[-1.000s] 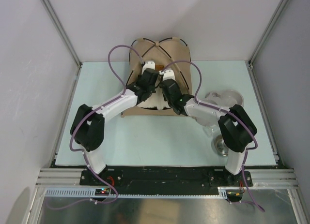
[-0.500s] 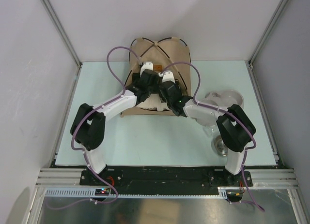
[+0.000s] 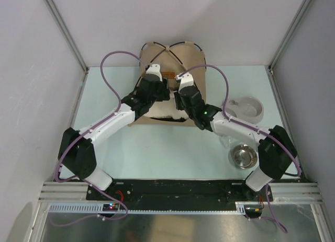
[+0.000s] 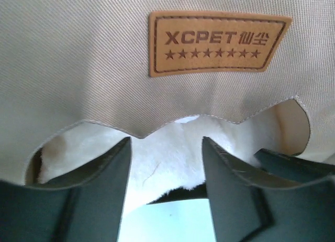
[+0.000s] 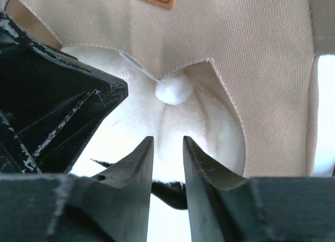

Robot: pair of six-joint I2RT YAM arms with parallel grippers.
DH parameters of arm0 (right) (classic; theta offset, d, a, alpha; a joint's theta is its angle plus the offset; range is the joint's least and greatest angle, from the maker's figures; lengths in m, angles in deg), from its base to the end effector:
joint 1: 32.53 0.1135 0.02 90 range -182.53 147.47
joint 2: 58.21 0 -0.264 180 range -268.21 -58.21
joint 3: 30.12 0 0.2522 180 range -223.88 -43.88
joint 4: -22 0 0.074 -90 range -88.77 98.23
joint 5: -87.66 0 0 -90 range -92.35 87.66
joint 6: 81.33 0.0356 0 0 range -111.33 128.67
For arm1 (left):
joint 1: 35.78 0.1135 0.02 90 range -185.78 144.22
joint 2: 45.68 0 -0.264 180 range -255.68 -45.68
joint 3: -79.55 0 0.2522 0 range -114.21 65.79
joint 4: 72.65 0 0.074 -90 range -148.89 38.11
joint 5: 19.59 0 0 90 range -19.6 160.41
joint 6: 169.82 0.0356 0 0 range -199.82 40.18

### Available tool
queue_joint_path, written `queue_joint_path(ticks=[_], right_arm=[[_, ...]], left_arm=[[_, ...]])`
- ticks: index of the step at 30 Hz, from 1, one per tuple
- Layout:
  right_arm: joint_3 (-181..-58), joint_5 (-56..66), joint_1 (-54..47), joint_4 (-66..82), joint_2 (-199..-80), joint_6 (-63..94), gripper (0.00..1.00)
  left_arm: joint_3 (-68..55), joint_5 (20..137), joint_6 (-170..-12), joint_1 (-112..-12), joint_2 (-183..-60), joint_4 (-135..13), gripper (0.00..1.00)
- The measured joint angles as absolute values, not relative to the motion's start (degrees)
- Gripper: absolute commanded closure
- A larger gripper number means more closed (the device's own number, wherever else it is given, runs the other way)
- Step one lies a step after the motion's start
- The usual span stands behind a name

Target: Set up the pet tent

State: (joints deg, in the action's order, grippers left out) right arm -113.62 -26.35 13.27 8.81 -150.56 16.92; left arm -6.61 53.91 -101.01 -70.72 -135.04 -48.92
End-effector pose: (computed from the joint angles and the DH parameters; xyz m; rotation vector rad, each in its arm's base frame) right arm 0.2744 0.2614 0.2985 -0.3551 1.8940 0.2228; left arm 0.3052 -0.2009 0.3144 0.0636 2.0343 -0.3259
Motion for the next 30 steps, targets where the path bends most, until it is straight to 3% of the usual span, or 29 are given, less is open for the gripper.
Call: queue_joint_path(ticks=[5, 14, 23, 30], right_arm=[[-110.69, -23.97, 13.05, 9.16, -149.71, 18.12, 0.74], [-107.45, -22.57, 12.55, 8.49, -148.51, 19.30, 0.70], [-107.41, -22.77, 11.91, 8.59, -144.66, 19.89, 0.68], [-106.14, -23.64, 11.21, 8.62, -141.67, 20.66, 0.67]], left_arm=[[-4.21, 56.91, -102.91, -70.78, -134.80, -49.33, 0.49], [2.57, 56.25, -105.69, -70.78, -133.09, -48.68, 0.44], [3.11, 49.06, -108.31, -70.78, -135.43, -47.76, 0.59], [-0.82, 43.12, -107.64, -70.39, -144.50, -47.56, 0.63]])
